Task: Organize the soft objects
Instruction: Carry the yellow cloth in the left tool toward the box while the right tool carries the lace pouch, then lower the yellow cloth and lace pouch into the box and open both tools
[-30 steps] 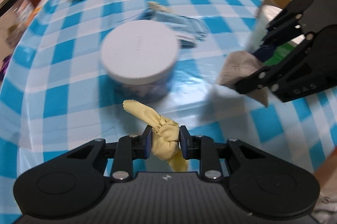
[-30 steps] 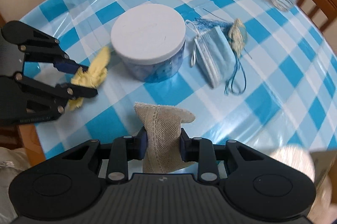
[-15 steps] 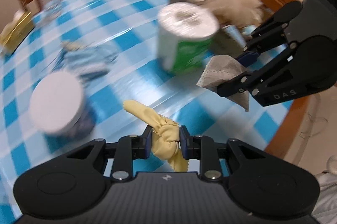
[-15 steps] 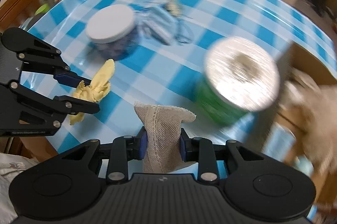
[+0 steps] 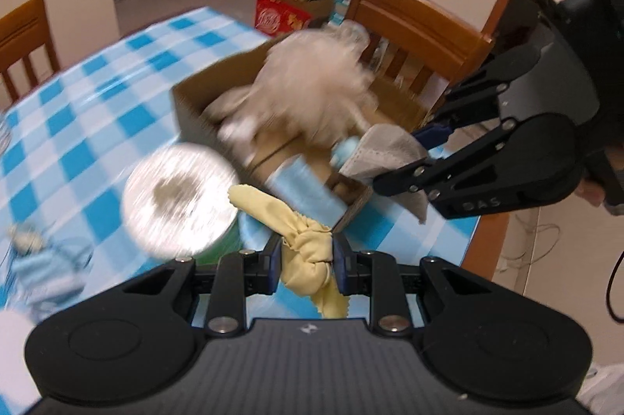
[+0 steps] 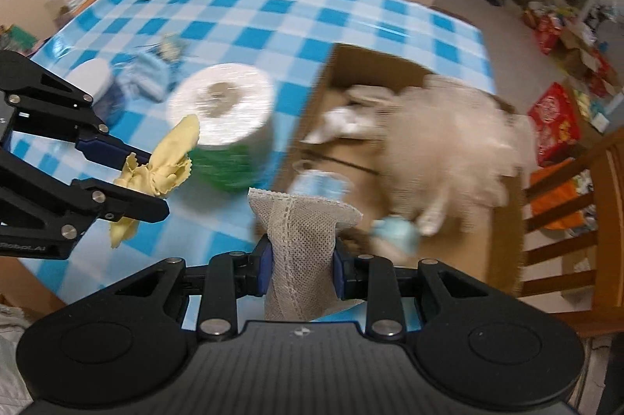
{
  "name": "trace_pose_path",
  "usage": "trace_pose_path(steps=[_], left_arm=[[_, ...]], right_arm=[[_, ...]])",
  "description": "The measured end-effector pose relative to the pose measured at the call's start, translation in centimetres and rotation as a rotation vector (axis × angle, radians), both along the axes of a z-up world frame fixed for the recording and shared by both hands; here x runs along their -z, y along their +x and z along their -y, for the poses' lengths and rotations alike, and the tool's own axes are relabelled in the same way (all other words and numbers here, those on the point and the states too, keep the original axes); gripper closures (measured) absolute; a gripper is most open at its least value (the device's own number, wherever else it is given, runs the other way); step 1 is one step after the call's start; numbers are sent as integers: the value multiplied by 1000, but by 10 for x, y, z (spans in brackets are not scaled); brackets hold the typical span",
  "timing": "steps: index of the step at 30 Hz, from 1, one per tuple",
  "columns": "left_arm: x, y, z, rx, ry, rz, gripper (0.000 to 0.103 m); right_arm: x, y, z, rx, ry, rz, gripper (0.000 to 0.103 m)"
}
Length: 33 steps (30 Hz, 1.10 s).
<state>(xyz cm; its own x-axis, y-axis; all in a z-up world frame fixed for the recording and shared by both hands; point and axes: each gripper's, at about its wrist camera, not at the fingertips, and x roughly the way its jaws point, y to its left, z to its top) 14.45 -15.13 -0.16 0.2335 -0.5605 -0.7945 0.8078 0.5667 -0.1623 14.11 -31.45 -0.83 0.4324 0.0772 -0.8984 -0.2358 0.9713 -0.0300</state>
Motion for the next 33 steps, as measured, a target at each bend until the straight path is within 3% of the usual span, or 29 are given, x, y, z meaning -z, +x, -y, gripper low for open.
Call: trace_pose_path(steps=[14,16,17,18,25,26,27,29,30,33], left_arm=[[-1,30,95,-30,-29,60,76],[-1,35,102,-67,-29,88,52],[1,38,105,-89,-28,101,26],[2,39,106,-104,-30,114,18],[7,34,98,-126,-4,168,11],[7,32,95,-127,1,172,11],[8,30,93,-130,8,176,10],[9,27,88,-135,15,179,7],[9,25,87,-137,18,180,5],[11,22,81,-150,22,175,4]], right_arm=[[2,26,95,57,-34,43,69],[4,29,102,59,-37,47,69],[5,30,104,60,-37,47,69],[6,32,106,62,-36,47,69],[17,41,122,92,-40,50,67],[18,41,124,98,-43,58,57],[19,42,125,106,-51,65,35],[21,43,128,131,-53,85,8],[20,43,130,139,-42,99,0],[19,42,133,170,-3,101,0]])
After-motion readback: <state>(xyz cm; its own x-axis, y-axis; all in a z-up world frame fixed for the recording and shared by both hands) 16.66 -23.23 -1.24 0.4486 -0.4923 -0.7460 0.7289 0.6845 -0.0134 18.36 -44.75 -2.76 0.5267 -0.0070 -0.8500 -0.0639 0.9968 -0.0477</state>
